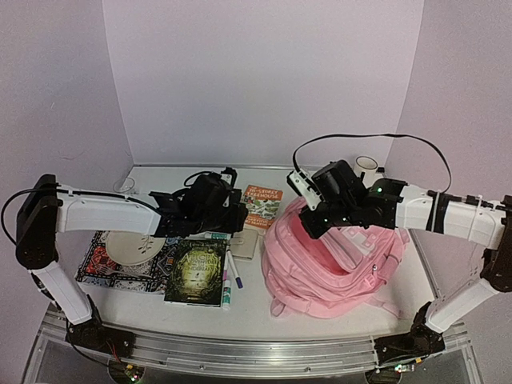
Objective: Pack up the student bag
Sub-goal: Pick up the pen at the center of the board.
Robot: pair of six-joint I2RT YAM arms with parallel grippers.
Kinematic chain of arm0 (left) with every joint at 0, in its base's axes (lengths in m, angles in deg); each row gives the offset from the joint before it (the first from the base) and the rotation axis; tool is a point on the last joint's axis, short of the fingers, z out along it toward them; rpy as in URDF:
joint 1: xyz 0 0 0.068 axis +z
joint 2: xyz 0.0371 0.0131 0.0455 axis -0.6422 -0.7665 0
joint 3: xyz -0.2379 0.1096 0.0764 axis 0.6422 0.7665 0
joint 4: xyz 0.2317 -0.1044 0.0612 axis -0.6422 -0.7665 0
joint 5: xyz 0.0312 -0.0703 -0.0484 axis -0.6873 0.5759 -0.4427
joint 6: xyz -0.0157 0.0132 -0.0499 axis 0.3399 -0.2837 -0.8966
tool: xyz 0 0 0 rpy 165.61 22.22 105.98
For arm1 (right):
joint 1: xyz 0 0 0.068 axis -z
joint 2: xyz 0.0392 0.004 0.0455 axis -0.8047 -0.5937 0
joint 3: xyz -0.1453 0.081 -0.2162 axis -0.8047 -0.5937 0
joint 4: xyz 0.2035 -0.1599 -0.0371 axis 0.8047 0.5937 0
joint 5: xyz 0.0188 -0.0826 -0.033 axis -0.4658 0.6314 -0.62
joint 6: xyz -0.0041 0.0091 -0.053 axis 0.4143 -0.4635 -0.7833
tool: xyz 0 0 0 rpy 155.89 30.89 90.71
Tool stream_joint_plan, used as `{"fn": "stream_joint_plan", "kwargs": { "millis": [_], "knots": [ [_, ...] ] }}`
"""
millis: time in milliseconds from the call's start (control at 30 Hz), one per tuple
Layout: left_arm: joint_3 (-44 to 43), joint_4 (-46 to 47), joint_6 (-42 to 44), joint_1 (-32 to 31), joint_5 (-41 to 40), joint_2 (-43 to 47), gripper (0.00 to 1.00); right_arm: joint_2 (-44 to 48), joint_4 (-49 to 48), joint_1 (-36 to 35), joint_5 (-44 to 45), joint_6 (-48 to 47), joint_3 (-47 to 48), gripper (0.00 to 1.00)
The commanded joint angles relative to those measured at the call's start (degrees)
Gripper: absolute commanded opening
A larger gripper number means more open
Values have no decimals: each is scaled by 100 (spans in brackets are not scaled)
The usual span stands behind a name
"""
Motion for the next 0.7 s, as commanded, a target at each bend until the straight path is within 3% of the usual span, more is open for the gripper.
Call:
{"fn": "stream_joint_plan", "kwargs": {
  "millis": [0,233,500,667],
  "knots": [
    [268,-811,-792,-182,-79,311,62,-155,-166,-32,453,33,529,0],
    [312,-1697,-1918,-777,-77,191,62,-531,-135,-31,563,153,729,0],
    [363,-1755,-3296,-841,276,-158,61,-810,-135,-30,564,156,945,0],
    [192,-1754,-3709,-834,384,-502,59,-768,-135,-29,507,10,1017,0]
  ]
}}
